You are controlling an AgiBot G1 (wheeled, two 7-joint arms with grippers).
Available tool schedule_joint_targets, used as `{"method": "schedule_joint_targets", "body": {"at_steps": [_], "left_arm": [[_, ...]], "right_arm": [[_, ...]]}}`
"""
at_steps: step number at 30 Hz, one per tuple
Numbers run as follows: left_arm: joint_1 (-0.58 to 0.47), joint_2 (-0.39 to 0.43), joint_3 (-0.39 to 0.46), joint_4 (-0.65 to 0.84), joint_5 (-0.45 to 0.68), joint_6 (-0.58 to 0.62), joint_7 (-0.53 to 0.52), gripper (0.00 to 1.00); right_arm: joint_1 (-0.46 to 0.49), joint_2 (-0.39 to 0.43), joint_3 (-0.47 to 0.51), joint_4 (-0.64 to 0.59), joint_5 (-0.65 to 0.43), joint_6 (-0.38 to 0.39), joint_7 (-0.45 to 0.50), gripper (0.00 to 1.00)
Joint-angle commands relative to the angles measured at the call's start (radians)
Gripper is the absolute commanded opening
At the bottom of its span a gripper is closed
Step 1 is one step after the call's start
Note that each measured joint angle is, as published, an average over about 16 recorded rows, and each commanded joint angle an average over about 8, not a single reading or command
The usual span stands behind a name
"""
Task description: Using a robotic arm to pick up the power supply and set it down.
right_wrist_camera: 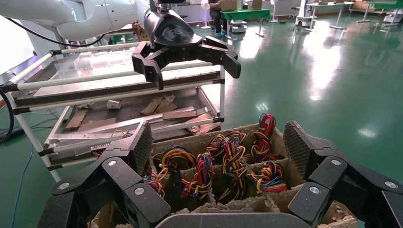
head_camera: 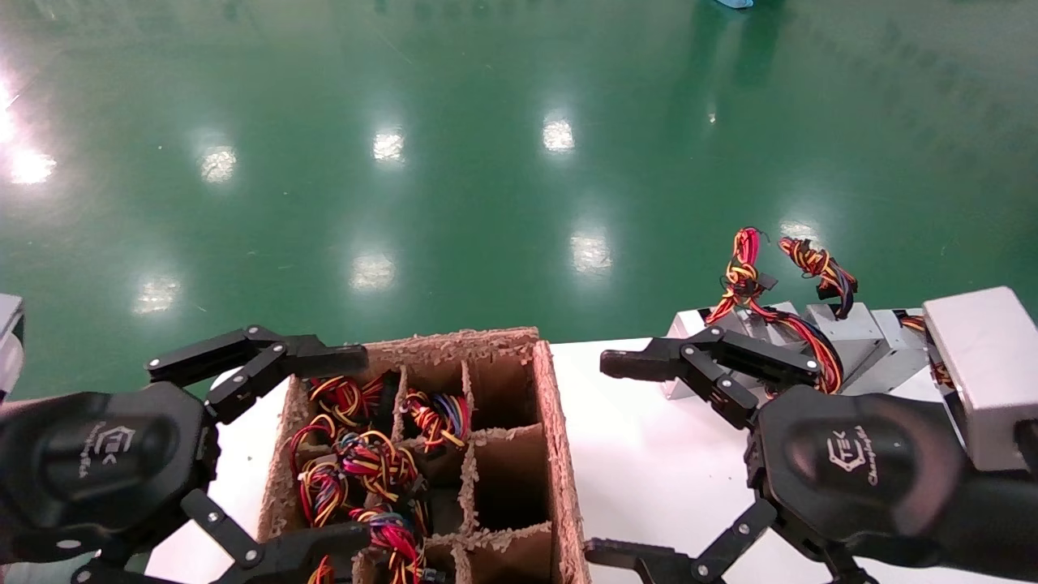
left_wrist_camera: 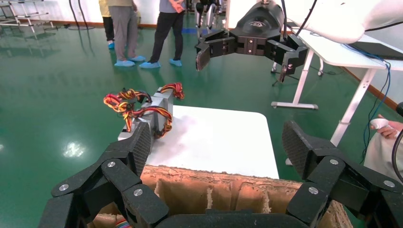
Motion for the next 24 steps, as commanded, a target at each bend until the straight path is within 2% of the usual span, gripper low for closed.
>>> {"method": "schedule_joint_targets", "body": {"at_steps": [1, 24], "left_arm": [[0.0, 0.0, 0.0, 0.0, 0.0, 0.0, 0.0, 1.0], [0.0, 0.0, 0.0, 0.0, 0.0, 0.0, 0.0, 1.0]], "right_arm": [[0.0, 0.0, 0.0, 0.0, 0.0, 0.0, 0.0, 1.0], [0.0, 0.0, 0.0, 0.0, 0.0, 0.0, 0.0, 1.0]]}}
